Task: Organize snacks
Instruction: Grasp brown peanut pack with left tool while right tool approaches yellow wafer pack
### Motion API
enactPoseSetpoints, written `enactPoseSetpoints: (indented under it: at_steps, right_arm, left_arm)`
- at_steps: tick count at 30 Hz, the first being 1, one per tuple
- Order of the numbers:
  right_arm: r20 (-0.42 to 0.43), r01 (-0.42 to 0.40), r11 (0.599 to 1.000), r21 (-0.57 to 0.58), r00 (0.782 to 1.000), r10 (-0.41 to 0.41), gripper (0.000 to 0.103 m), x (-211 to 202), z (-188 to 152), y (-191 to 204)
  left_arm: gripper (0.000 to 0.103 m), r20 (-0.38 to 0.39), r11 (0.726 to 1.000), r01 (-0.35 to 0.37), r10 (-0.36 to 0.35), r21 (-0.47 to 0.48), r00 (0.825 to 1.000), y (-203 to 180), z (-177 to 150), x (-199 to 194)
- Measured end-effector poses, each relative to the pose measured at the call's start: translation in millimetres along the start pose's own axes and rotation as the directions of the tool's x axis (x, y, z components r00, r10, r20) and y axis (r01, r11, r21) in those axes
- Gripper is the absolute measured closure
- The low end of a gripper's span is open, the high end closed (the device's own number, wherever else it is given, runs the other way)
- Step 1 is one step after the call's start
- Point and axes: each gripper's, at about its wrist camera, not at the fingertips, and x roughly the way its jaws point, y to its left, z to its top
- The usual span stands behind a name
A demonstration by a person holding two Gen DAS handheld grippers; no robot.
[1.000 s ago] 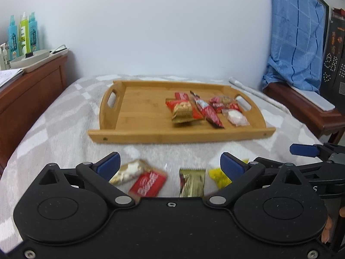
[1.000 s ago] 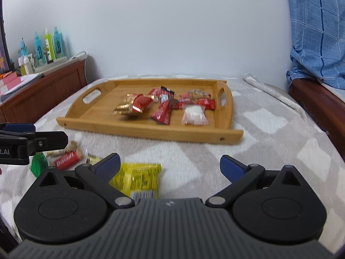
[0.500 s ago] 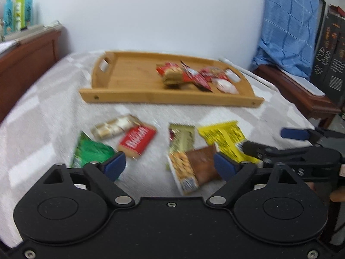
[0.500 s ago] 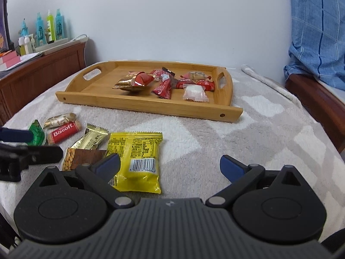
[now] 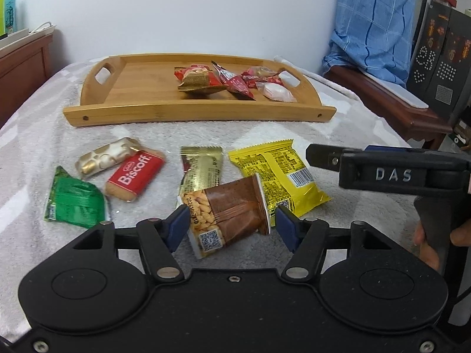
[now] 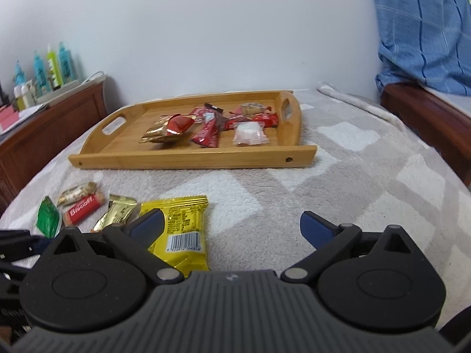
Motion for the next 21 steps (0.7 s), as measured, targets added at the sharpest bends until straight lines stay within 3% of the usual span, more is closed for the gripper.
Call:
enactPoseSetpoints:
  at_steps: [5,11,13,14,18,21]
  right_arm:
    - [-0.005,0.005,1.0,0.016,1.0,-0.005,0.0,2,-1,-2]
    - [-0.007,0.008,1.0,0.004,1.0,-0.008,0.0,2,-1,1]
    - [-0.012,0.005,1.0,0.005,1.0,-0.005,0.0,3,-1,2]
    - [-0.015,0.004,1.0,0.004,1.0,-0.004,0.0,3,-2,2]
    - [-0.032,-0.008,1.0,-0.021,0.999,0.007,0.0,5,-4,8]
    - [-0.027,-0.003,0.998,-0.067,1.0,0.001,0.0,3,-7,15]
  left_arm:
    - [0.04,-0.004,0.998,-0.028,0.029,0.057,1.0,-7,-3,12]
    - [0.048,0.001,0.999,-0.036,0.036,-0.003,0.999,1,-3,2]
    - [0.059,0.019,0.999,-0.03,0.03,-0.013,0.999,4,-2,-5]
    - [0.071,0.025,1.0,-0.025,0.026,-0.012,0.999,5,-1,-8]
    - [0.072,0.022,1.0,-0.008,0.008,-0.004,1.0,8,5,-16]
    - [0.064,0.019,1.0,-0.016,0.017,-0.016,1.0,10,3,-16]
